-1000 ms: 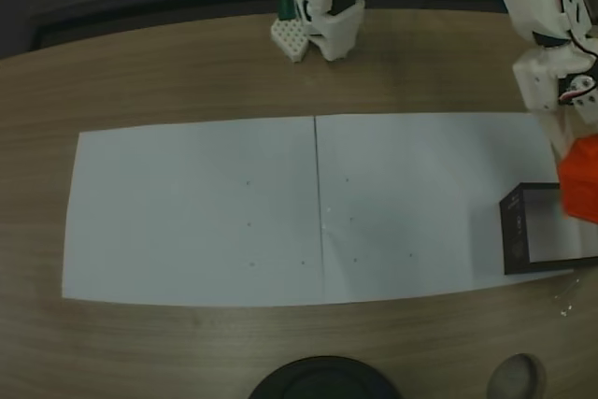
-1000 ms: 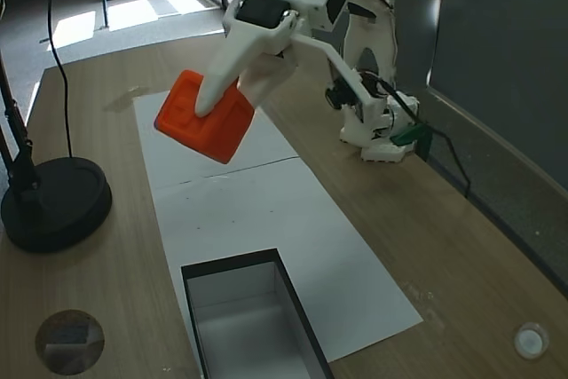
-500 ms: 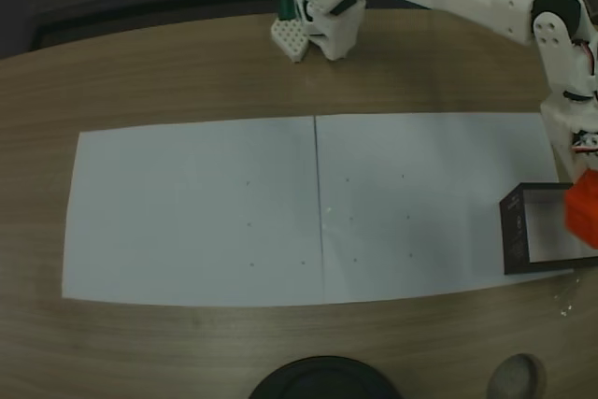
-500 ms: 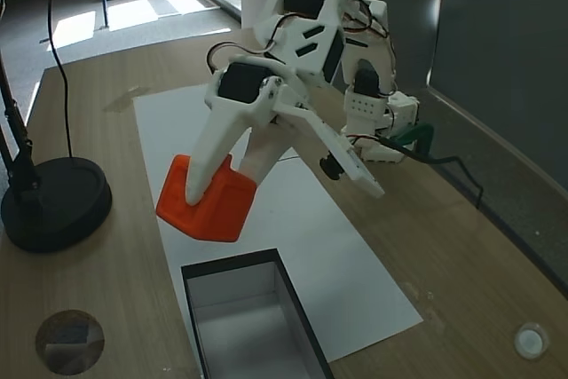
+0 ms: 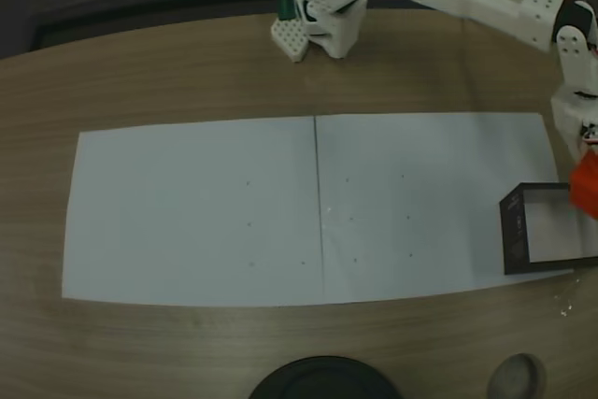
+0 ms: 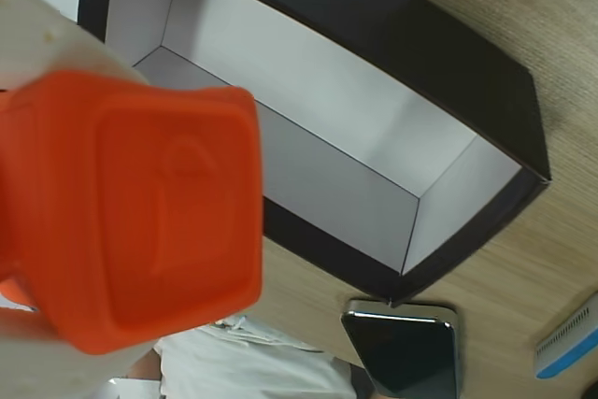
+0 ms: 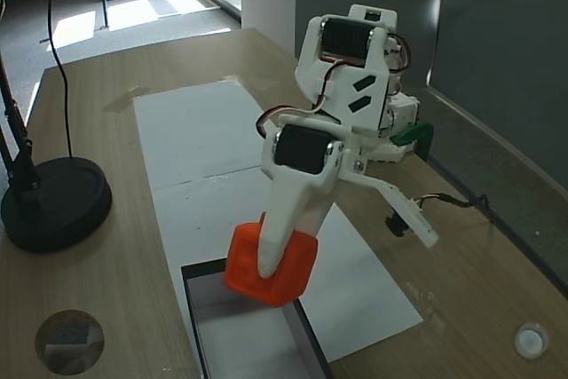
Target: Grab a orange square and put it in the box.
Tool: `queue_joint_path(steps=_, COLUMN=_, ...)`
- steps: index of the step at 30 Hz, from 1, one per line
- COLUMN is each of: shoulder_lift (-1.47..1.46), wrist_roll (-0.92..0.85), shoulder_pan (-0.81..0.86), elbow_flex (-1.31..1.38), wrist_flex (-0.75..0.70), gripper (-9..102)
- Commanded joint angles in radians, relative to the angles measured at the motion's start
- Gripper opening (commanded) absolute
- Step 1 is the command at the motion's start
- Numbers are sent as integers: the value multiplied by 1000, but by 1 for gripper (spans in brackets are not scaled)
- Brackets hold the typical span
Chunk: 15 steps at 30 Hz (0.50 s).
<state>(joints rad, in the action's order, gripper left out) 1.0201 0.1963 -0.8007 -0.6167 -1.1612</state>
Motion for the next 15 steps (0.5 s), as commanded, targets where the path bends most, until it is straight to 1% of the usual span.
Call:
queue_joint_path(steps=1, shoulder_lift=41, wrist_roll=-3, shoulder_pan=14, elbow_flex=80, wrist_flex=3, gripper=7)
queue_joint_path(steps=13, shoulder_lift=0, wrist_roll=3, shoulder_pan=34, elbow_flex=80, wrist_flex=6, gripper=8)
queue_joint_path(steps=15, shoulder_lift=0, wrist_roll=3, shoulder_pan=34, elbow_flex=80, wrist_flex=5, gripper=11)
